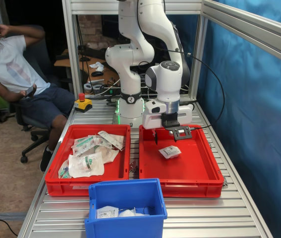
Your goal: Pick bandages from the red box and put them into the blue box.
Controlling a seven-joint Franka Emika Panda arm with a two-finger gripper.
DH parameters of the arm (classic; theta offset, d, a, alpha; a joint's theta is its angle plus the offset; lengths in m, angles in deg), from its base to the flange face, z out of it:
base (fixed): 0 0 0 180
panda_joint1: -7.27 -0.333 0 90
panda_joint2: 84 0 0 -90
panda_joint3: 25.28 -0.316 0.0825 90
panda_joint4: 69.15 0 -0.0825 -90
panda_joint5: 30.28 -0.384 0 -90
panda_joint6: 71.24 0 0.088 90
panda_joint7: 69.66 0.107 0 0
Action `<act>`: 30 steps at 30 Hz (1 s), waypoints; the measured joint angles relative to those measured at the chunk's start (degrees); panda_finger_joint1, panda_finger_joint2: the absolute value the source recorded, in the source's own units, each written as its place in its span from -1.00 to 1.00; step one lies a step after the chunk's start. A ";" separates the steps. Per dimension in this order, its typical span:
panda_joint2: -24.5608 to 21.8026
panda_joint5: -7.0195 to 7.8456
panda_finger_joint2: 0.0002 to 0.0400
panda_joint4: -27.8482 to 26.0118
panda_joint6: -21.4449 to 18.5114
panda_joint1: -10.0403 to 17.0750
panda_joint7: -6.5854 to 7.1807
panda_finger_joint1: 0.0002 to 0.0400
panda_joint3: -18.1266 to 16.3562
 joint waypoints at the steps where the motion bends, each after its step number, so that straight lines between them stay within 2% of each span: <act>1: 0.33 0.00 1.00 0.14 0.57 -0.22 0.00 1.00 -0.01; 6: 1.13 -0.17 1.00 0.35 2.02 -0.85 0.00 1.00 -0.01; 13: 2.52 -1.35 1.00 0.40 3.54 -3.21 0.00 1.00 -0.06; 23: 5.48 -1.84 1.00 0.17 4.28 -5.80 0.00 1.00 -0.16; 30: 8.03 -2.03 1.00 -0.82 4.36 -6.36 0.00 1.00 -0.20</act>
